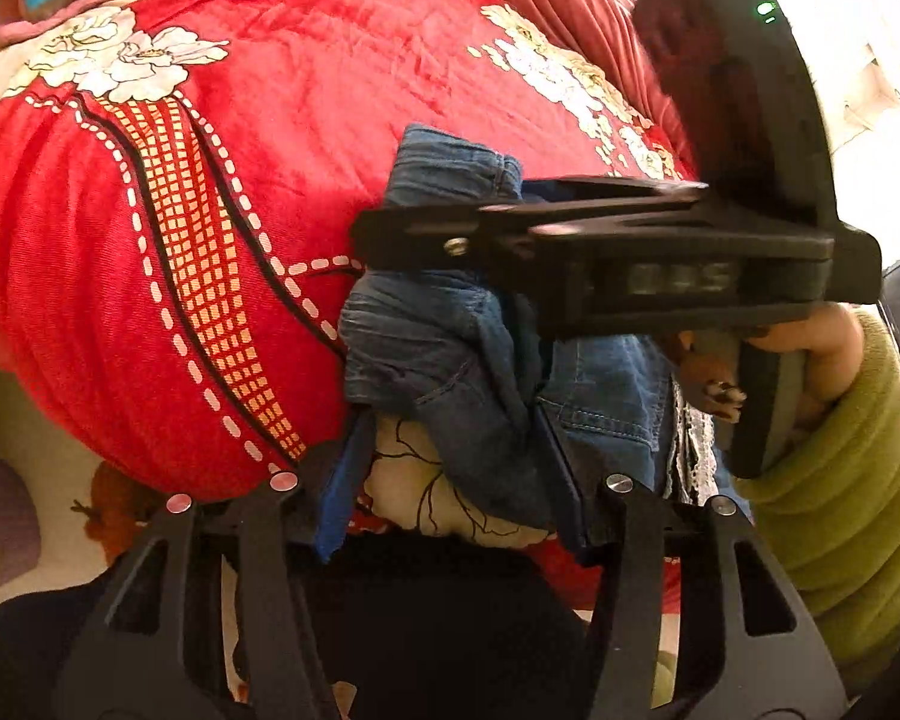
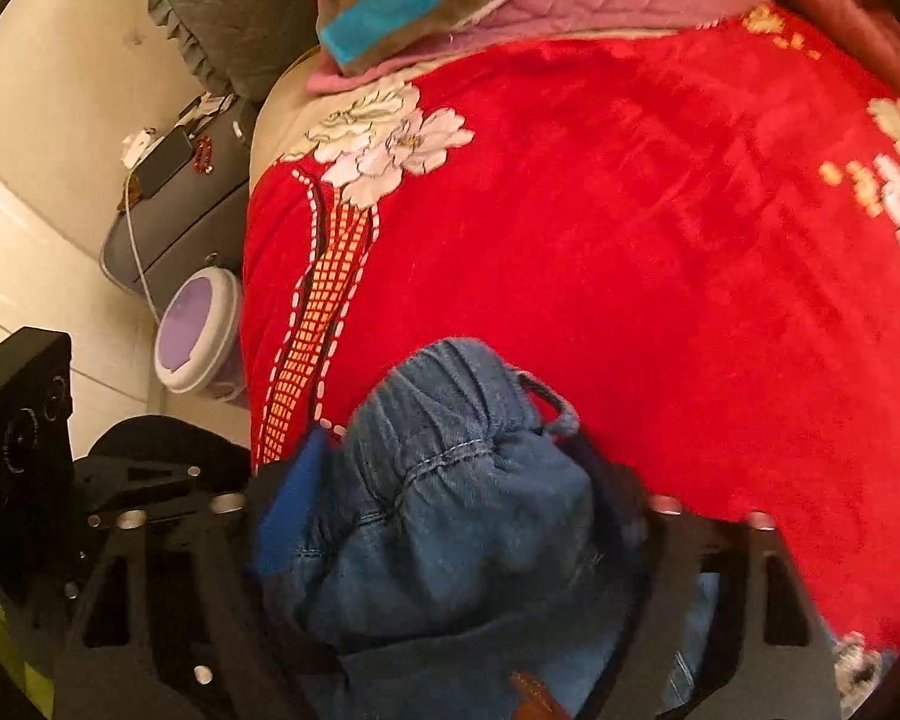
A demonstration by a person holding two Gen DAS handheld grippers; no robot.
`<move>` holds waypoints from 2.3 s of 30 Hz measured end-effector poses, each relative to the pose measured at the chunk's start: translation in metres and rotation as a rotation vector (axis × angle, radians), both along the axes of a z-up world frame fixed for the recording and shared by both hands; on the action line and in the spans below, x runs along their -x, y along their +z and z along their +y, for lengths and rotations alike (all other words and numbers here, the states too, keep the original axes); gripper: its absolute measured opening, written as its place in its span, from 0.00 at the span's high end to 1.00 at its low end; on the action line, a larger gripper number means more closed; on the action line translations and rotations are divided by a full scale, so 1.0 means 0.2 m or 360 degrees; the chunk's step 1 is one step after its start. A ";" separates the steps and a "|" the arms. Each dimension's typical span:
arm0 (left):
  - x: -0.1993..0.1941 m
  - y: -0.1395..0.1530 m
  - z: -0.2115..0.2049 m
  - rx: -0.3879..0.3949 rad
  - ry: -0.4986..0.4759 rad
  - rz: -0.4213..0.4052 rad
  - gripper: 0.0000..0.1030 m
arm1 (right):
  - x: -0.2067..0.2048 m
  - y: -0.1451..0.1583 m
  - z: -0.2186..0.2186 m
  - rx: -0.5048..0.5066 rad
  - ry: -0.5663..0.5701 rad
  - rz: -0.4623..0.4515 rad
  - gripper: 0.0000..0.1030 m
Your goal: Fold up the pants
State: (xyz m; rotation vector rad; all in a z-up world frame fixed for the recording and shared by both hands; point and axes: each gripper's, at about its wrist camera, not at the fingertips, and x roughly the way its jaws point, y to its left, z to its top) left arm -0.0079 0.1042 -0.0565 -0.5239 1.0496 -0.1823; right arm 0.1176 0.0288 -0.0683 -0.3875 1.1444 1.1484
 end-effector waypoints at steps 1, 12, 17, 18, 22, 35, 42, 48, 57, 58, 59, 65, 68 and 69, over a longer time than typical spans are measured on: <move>0.00 0.00 0.01 0.0008 0.0000 -0.0001 0.56 | 0.00 -0.01 0.00 -0.0007 0.0000 0.0001 0.41; -0.01 0.08 -0.04 0.0049 -0.0050 -0.0041 0.36 | -0.04 0.20 -0.34 -0.0384 -0.0093 0.0115 0.69; -0.05 0.11 -0.12 0.0096 -0.0099 -0.0058 0.17 | -0.02 0.33 -0.55 -0.0557 -0.0155 0.0129 0.69; -0.07 0.11 -0.14 0.0122 -0.0117 -0.0066 0.17 | -0.02 0.34 -0.58 -0.0578 -0.0168 0.0126 0.69; -0.15 0.12 -0.24 0.0244 -0.0189 -0.0075 0.17 | -0.03 0.38 -0.72 -0.0628 -0.0242 0.0108 0.69; -0.12 0.31 -0.68 0.0131 -0.0547 -0.0270 0.38 | -0.04 0.40 -1.13 -0.0701 -0.0552 -0.0018 0.20; -0.08 0.16 -0.92 0.0029 -0.0764 -0.0171 0.37 | 0.01 0.30 -1.46 -0.0566 -0.0918 -0.0081 0.09; -0.11 0.14 -0.94 -0.0029 -0.0786 -0.0178 0.33 | 0.08 0.16 -1.51 -0.0376 -0.1020 -0.0003 0.07; -0.06 0.15 -0.94 -0.0034 -0.0774 -0.0190 0.32 | 0.16 0.20 -1.46 -0.0358 -0.0903 -0.0086 0.59; -0.05 0.15 -0.94 -0.0032 -0.0774 -0.0190 0.32 | 0.16 0.18 -1.47 -0.0307 -0.0914 -0.0106 0.59; -0.05 0.15 -0.94 -0.0031 -0.0778 -0.0191 0.32 | 0.15 0.15 -1.47 -0.0246 -0.0931 -0.0124 0.59; -0.03 0.15 -0.93 -0.0047 -0.0784 -0.0196 0.32 | 0.12 0.05 -1.49 -0.0206 -0.1039 -0.0065 0.45; -0.02 0.17 -0.91 -0.0041 -0.0773 -0.0204 0.32 | 0.14 0.11 -1.51 -0.0240 -0.1068 -0.0105 0.34; -0.01 0.18 -0.90 -0.0045 -0.0765 -0.0210 0.32 | 0.15 0.13 -1.52 -0.0251 -0.1076 -0.0131 0.30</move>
